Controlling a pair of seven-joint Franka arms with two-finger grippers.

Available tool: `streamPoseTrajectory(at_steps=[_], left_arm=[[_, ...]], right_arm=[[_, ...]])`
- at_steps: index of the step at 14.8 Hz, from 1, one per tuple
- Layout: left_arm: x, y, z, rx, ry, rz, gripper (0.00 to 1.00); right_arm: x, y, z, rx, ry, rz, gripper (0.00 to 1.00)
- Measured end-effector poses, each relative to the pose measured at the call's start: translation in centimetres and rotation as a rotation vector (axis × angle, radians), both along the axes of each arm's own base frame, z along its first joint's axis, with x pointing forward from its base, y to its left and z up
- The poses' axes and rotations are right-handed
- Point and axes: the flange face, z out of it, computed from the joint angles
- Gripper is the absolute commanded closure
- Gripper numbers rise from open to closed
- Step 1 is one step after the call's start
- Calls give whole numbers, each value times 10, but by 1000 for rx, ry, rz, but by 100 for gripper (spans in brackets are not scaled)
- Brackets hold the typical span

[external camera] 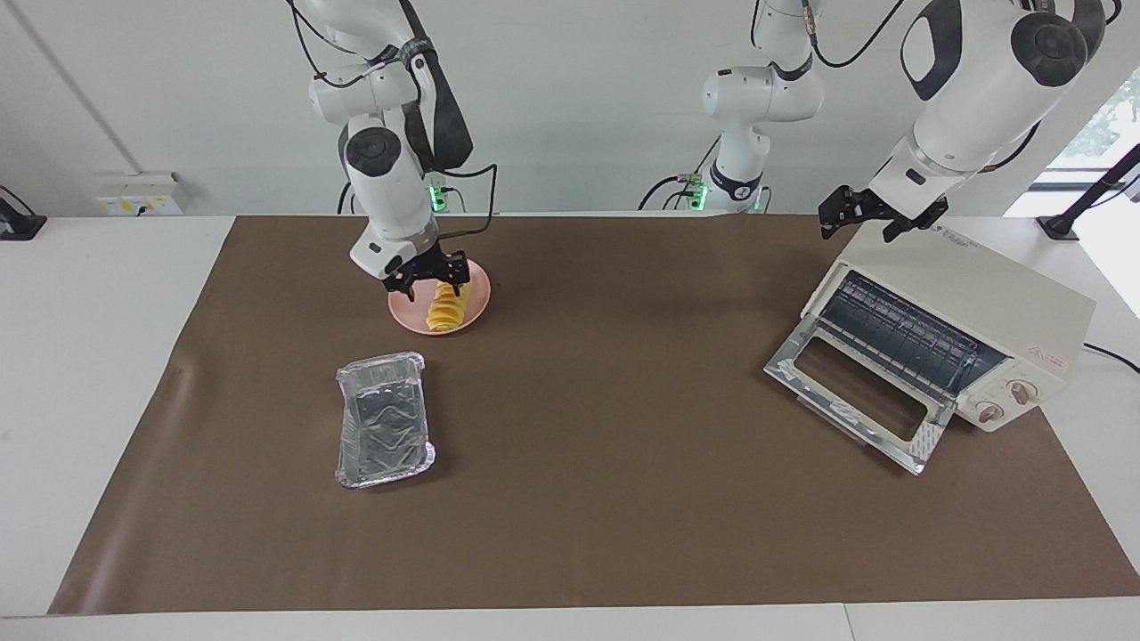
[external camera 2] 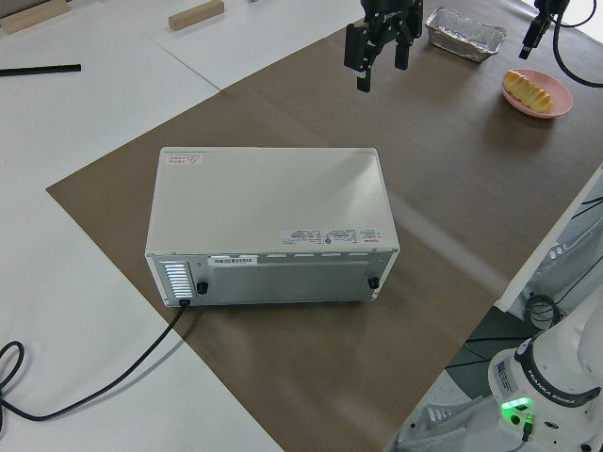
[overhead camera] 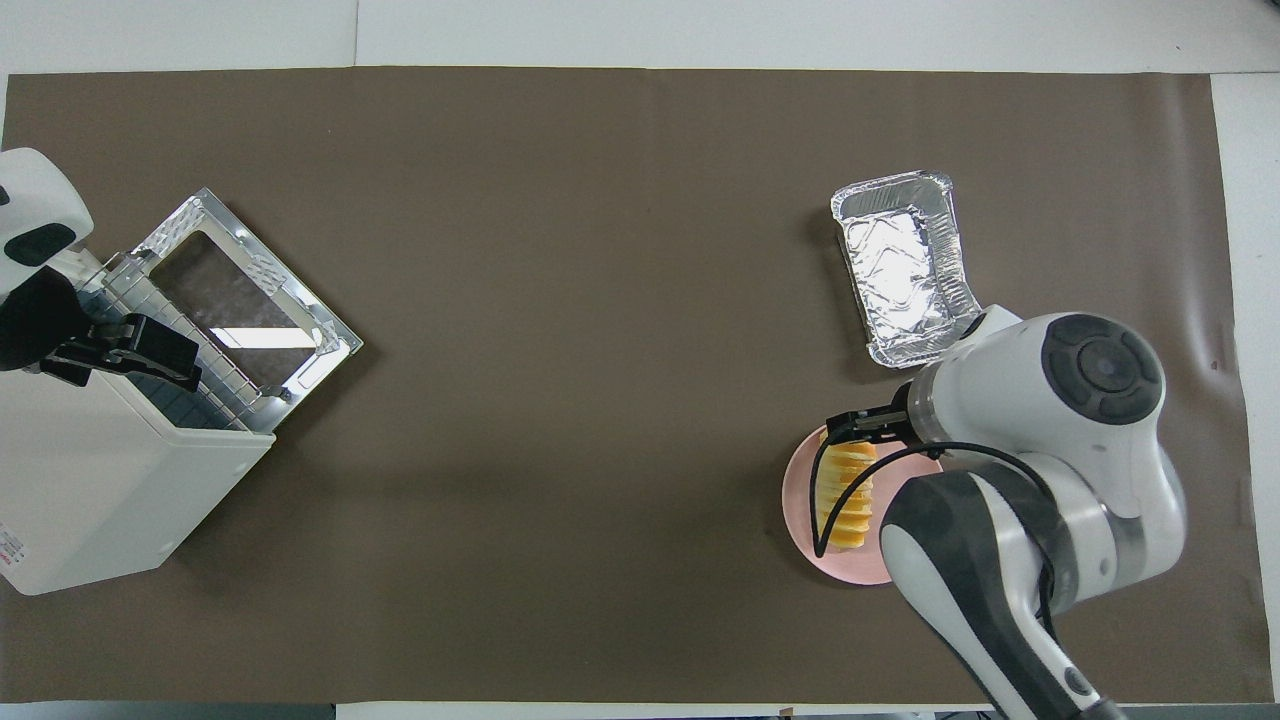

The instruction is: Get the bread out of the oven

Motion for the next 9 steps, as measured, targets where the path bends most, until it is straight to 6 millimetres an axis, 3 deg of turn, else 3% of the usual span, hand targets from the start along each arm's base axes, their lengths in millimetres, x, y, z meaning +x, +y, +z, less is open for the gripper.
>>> streamPoseTrajectory(at_steps=[3,6,9], left_arm=[[0,0,0,0,0,0,0],[0,0,0,0,0,0,0],[0,0,0,0,0,0,0]], right_arm=[[31,-30,89,-9,-83,15,0],[45,-62,150,-33,-154,12,0],[43,-71,197,-38,-127,2,0]])
